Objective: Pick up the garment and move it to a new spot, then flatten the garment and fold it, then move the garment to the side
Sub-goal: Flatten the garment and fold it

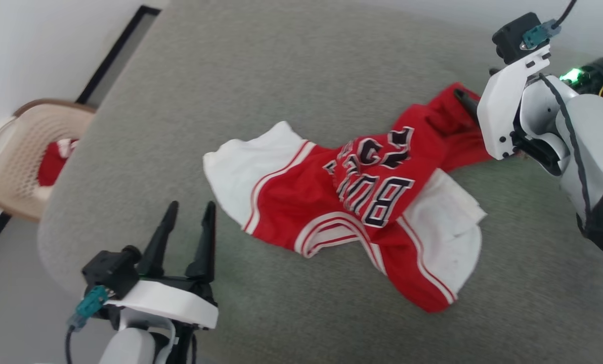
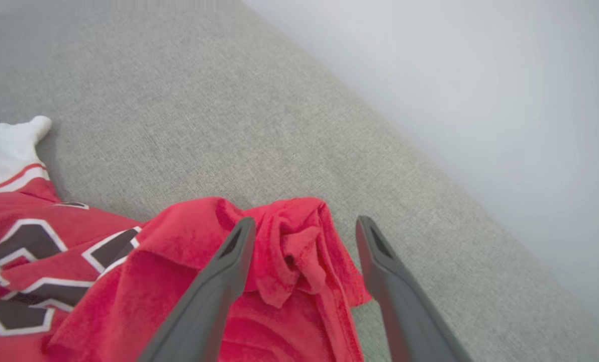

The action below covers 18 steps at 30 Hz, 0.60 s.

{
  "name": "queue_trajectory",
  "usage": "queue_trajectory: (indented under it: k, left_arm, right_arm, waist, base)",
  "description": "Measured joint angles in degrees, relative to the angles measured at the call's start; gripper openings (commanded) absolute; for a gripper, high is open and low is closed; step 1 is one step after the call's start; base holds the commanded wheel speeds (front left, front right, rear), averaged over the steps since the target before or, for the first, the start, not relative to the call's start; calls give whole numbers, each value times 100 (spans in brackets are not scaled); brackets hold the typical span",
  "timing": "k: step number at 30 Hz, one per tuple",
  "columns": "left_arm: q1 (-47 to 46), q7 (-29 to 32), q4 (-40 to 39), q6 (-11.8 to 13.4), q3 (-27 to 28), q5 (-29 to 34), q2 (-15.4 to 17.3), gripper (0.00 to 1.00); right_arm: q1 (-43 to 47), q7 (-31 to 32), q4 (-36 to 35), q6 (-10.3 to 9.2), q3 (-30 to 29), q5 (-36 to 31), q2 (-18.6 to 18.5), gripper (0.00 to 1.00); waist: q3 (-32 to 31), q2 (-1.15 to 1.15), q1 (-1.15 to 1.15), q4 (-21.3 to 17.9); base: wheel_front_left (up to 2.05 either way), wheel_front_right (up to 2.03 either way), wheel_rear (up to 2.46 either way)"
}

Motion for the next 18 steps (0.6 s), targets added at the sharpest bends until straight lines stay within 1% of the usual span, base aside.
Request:
queue_trajectory:
  k: [4,9,14,18]
  left_arm:
    - [26,0,-22,0,99,13,77,100]
    - [109,-1,-44,0,294,56,203,100]
    - [113,0,-63,0,358,85,244,100]
    - [112,0,-59,0,355,93,245,100]
  right_arm:
    - [241,-218,-410,0,67,179,-176,100]
    - [723,-336,-989,0,93,307,-208,100]
    - [1287,-8,-1593,0,90,446,-274,100]
    - [1698,434,-2072,0,62,530,-364,100]
  waist:
    - [-45,0,0,-266]
    - [-103,0,0,-596]
    - [-143,0,0,-845]
    - [-151,0,0,-900]
  base:
    - [0,0,0]
    - [0,0,0]
    - [0,0,0]
    - [0,0,0]
